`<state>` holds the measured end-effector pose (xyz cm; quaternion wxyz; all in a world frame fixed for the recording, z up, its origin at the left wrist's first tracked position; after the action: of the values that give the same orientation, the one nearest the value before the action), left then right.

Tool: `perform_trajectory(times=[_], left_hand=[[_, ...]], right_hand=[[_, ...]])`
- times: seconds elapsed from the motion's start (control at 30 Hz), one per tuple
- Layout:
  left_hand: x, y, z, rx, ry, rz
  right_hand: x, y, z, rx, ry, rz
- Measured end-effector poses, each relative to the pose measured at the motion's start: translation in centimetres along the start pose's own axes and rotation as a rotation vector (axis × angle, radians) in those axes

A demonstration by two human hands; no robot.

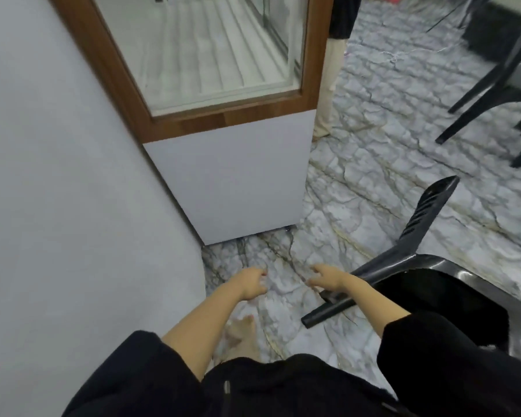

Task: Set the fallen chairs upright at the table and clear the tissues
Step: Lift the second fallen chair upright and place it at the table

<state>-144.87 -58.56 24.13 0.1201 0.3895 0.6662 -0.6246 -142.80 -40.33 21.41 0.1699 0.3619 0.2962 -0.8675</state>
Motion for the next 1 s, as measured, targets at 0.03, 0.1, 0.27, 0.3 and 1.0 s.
perform_trajectory(times=[0.03, 0.1, 0.27, 0.3, 1.0], left_hand=[[1.9, -1.7, 0.6, 0.03, 0.019, -0.004], [4.8, -4.6, 1.3, 0.077, 0.058, -0.001], [11.1, -11.3, 0.6, 0.209, 0.203, 0.003], [12.2, -12.5, -0.2, 0.229, 0.232, 0.003], [38.9, -29.1, -31.8, 0.535, 0.668, 0.108]], right_hand=[[1.2, -1.2, 0.4, 0.016, 0.015, -0.031], [2.5, -3.3, 1.1, 0.071, 0.054, -0.084], [4.4, -8.8, 2.0, 0.21, 0.077, -0.226], [4.7, -9.7, 1.7, 0.229, 0.092, -0.239], [9.6, -40.1, -12.1, 0.576, 0.337, -0.538]])
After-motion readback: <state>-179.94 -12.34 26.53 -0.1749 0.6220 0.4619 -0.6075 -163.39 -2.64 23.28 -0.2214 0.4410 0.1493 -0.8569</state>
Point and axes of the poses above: each hand's wrist, its own x-axis towards the middle knuckle, its own y-axis out of the palm, z = x × y, the point moved 7 cm from there along x, towards the middle knuckle, and after that the axes turned 14 degrees about x, right-handed, at the moved point
